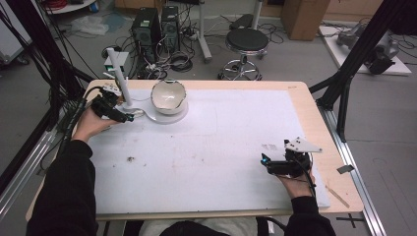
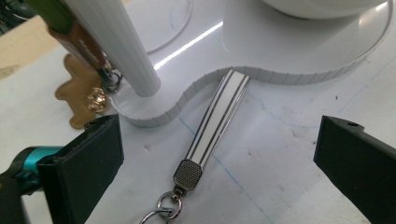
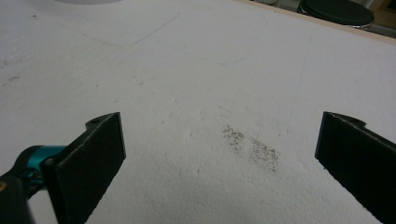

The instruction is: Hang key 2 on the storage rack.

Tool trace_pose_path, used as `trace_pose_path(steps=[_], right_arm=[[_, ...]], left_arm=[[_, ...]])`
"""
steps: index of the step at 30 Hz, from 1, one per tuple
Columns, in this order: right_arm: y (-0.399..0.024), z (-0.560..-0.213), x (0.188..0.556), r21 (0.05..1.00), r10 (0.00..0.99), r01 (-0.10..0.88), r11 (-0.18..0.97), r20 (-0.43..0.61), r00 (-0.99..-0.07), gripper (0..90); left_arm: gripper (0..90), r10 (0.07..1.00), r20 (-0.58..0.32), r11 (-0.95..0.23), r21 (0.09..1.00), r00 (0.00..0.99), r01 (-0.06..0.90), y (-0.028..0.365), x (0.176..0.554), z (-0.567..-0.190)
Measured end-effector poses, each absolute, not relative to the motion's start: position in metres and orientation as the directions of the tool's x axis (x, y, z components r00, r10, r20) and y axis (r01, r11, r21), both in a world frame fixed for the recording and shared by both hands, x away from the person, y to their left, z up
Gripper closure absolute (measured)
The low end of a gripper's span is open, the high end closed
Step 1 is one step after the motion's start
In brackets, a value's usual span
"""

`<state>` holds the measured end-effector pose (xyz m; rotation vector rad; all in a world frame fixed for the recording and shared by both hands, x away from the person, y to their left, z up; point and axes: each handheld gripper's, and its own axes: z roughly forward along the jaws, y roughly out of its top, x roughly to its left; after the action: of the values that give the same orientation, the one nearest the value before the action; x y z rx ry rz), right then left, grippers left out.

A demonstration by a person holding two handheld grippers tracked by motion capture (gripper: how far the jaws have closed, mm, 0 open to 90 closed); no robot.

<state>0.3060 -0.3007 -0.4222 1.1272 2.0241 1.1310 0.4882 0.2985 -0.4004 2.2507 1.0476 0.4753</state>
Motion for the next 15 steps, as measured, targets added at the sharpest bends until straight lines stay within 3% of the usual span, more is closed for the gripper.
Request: trace_pose_path(steps=[15], right_arm=[[-0.299,-0.423,0.304,0.86,0.87,0.408,0.307,-0.08,-0.487,0.6]], left_arm=[[2.0,0.778,0.052,-0.503,0.648,0.626,0.572,0.292,0.499,-0.415]])
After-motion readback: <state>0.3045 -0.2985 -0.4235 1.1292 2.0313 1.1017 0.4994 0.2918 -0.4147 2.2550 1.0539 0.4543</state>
